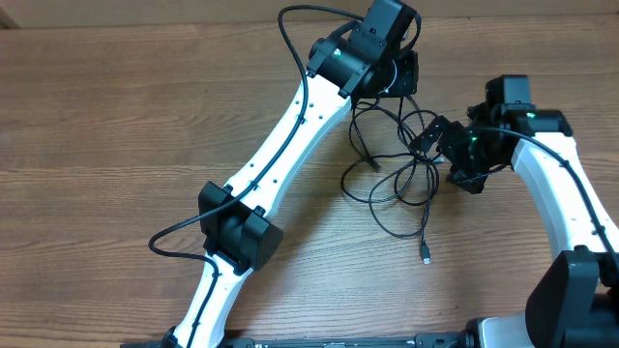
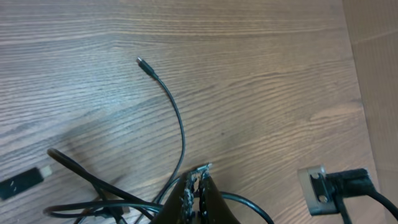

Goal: Untangle cables

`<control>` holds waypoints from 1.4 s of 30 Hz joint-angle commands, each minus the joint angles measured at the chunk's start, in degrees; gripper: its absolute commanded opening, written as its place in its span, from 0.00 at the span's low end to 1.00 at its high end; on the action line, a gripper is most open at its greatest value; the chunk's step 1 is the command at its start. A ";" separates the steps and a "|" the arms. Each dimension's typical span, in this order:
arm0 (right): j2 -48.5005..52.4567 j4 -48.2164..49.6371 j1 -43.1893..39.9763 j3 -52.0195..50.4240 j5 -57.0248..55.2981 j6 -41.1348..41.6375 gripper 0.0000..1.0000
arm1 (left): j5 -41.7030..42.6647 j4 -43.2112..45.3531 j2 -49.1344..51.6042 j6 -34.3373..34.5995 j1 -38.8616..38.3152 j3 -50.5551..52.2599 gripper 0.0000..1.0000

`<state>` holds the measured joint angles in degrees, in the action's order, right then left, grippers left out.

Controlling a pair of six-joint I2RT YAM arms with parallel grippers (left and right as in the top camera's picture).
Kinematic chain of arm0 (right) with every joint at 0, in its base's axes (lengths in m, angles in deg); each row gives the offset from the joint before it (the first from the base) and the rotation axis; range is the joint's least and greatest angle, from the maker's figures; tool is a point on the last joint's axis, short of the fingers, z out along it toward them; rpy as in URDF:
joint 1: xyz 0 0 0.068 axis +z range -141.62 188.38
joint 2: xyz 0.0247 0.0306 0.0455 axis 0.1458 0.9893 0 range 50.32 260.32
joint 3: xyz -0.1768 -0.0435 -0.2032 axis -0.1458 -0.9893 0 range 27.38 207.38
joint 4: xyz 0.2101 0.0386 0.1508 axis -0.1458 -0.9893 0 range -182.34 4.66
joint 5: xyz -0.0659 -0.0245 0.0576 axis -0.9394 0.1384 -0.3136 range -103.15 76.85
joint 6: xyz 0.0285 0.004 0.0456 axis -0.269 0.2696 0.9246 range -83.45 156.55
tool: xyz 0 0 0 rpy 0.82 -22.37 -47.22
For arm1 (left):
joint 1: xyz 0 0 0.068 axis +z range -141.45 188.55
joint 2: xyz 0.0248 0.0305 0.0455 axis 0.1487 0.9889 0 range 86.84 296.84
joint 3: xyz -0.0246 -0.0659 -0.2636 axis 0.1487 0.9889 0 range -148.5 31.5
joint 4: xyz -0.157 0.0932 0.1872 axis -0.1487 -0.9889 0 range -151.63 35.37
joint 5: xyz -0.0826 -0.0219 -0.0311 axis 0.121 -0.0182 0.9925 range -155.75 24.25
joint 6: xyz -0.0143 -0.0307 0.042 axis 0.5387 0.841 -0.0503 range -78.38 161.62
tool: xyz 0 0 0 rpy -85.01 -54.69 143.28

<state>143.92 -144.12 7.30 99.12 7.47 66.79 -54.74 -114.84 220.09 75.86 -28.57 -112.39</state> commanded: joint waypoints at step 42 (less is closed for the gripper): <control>1.29 -4.57 -7.76 -6.93 -0.39 -10.45 0.04 | 10.97 -11.58 -20.11 -10.05 27.78 -0.72 0.04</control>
<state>144.84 -146.75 0.07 89.14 1.83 61.67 -40.51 -127.10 202.45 67.51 -0.90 -112.37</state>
